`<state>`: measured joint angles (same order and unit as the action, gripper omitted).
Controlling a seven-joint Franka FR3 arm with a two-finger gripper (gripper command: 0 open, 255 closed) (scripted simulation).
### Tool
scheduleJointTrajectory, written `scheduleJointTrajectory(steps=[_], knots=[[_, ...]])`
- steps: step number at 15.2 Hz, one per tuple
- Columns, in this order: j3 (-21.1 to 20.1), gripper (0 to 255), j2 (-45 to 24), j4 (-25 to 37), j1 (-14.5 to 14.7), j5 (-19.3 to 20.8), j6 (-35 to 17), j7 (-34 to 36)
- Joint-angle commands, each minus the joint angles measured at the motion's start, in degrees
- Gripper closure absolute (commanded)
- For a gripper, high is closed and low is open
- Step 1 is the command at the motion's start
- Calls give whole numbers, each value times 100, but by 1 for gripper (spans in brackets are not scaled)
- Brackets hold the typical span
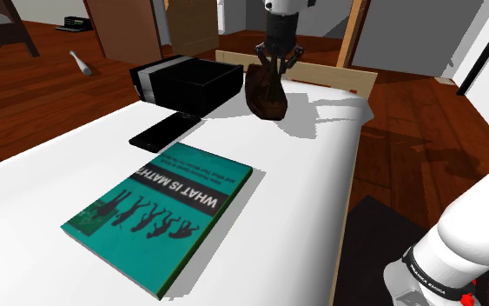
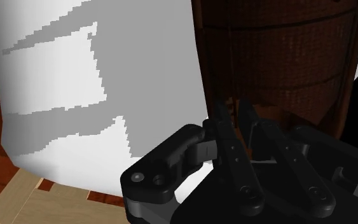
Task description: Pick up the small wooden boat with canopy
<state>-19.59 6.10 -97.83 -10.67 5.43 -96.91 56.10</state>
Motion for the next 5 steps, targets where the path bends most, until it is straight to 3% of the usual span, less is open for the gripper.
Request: scheduleJointTrajectory(steps=[1, 5], knots=[[-5, 255, -36, 203, 1, 11, 164, -8], [-13, 255, -85, 426, 3, 26, 340, -14]])
